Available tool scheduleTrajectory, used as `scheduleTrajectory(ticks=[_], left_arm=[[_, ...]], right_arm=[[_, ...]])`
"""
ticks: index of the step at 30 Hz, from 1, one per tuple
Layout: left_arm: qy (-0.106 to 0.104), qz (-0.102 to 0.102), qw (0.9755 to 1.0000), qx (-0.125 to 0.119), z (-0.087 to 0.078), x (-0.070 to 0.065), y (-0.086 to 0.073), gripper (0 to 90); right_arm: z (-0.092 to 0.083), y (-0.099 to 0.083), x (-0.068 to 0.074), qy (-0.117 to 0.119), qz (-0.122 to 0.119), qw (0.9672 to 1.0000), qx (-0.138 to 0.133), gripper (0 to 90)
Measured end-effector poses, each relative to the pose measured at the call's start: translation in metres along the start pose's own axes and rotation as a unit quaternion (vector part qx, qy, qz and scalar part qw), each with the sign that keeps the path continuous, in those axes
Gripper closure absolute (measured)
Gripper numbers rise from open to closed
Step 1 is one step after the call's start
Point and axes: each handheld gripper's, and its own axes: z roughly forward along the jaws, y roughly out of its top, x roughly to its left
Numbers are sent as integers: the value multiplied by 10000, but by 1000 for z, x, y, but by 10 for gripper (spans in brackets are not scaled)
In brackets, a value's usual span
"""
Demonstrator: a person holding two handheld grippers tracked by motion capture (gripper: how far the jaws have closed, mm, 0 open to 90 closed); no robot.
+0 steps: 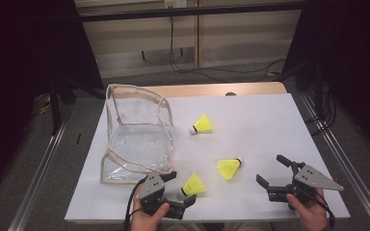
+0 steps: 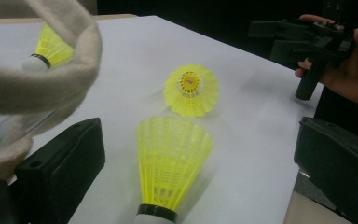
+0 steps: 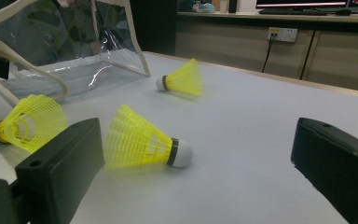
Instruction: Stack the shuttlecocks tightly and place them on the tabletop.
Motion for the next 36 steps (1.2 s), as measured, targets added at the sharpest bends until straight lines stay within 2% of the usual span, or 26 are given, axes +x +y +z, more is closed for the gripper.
scheduleTrajectory(ticks=[6,10,14,24,33,36], left_arm=[[77,-48,9999,135,5,-2,3,9],[141,-107,9998,123,8,-4,6,7],[193,-65,9996,188,11,-5,6,4],[217,27,9994,257,14,-4,2,14],[44,15,9993,373,20,-8,0,22],[107,-57,9994,328,21,-10,3,21]], right_arm=[[0,0,0,5,-3,10000,-11,16],[0,0,1,29,-14,10000,2,16],[1,0,1,18,-24,10000,7,16],[0,0,0,20,11,10000,-24,16],[-1,1,0,11,-10,10000,-19,16],[-1,1,0,-2,6,10000,-23,16]])
